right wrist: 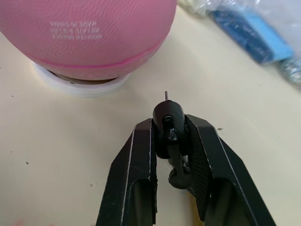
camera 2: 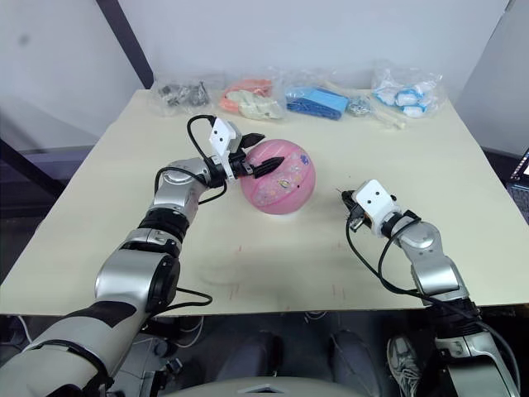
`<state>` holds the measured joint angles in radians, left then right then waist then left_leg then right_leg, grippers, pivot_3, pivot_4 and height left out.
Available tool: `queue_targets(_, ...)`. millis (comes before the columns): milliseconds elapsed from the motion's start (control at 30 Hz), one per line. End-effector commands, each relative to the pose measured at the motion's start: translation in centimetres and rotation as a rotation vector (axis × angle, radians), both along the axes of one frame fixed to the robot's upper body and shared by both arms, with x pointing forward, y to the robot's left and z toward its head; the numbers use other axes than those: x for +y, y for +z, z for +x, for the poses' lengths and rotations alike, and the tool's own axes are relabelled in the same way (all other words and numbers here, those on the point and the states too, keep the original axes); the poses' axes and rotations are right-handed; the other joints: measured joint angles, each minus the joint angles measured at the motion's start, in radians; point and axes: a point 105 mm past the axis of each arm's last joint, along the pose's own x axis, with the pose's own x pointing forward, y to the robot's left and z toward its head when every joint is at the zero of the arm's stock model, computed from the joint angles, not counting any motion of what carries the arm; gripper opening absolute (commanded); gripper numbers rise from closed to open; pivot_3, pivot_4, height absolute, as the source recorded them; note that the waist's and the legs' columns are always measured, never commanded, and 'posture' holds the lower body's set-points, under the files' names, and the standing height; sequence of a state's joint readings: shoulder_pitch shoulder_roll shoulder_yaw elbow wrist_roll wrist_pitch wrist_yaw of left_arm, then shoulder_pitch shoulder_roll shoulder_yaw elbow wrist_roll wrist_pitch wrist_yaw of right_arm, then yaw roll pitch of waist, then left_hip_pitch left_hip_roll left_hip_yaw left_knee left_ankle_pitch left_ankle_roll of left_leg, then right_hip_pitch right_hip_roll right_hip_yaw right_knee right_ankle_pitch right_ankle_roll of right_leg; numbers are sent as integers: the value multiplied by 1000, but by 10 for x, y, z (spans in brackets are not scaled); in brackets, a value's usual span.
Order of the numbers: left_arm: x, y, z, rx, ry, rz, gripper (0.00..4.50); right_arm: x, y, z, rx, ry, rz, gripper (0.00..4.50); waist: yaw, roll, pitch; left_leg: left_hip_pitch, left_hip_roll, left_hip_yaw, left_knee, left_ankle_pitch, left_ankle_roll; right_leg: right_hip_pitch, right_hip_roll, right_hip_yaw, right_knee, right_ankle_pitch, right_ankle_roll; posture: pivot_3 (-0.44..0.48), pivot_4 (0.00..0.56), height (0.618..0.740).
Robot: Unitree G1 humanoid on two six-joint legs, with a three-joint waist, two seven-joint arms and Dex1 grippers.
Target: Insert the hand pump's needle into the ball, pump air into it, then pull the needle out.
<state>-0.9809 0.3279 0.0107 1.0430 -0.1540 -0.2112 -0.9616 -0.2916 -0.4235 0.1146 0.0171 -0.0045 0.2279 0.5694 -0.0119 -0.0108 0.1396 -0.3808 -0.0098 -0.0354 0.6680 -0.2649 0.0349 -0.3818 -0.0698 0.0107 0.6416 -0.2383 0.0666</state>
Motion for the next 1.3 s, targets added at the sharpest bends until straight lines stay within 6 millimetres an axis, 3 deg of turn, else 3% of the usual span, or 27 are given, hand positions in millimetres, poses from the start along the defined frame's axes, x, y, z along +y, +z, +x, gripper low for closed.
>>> queue_targets(33,5,-7,0,43,8,3,4500,-1,2,3,8,-25,36,412,1,0,3,-1,-1,0,0,0,0,0,0,0,0,0,0,0,150,740)
queue_targets(300,-2,27,-2,-3,-57,-92,4500,3,-4,6,24,-17,42,412,0,-4,17,-6,-3,-1,0,0,0,-6,0,0,0,0,0,0,150,740)
queue_targets(433,-4,32,-4,7,-80,-130,4500,3,-4,6,24,-21,56,412,1,-4,18,-17,-4,-1,1,0,0,-16,0,0,1,0,0,0,150,740)
queue_targets(767,-3,33,-9,95,-118,-243,4500,1,-3,4,23,-17,73,412,0,-4,26,-18,-5,-1,0,0,0,-17,-1,-1,0,0,0,0,150,740)
queue_targets(1067,1,50,-13,62,-148,-307,4500,0,-3,3,20,-9,68,412,0,-4,29,-18,-5,-1,0,0,0,-17,-1,-1,0,0,0,0,150,740)
queue_targets(1100,2,53,-14,50,-151,-315,4500,0,-3,3,22,-8,68,1212,0,-5,29,-18,-5,-1,0,0,0,-17,-1,-1,0,0,0,0,150,740)
queue_targets(1167,3,58,-15,34,-157,-323,4500,0,-4,3,24,-8,65,1542,0,-5,31,-18,-5,-1,0,0,0,-17,-1,-1,0,0,0,0,150,740)
queue_targets(1300,7,72,-17,-11,-159,-339,4500,-1,-5,4,24,-10,60,3300,-1,-6,31,-20,-5,0,0,0,0,-19,-1,0,1,0,0,0,150,740)
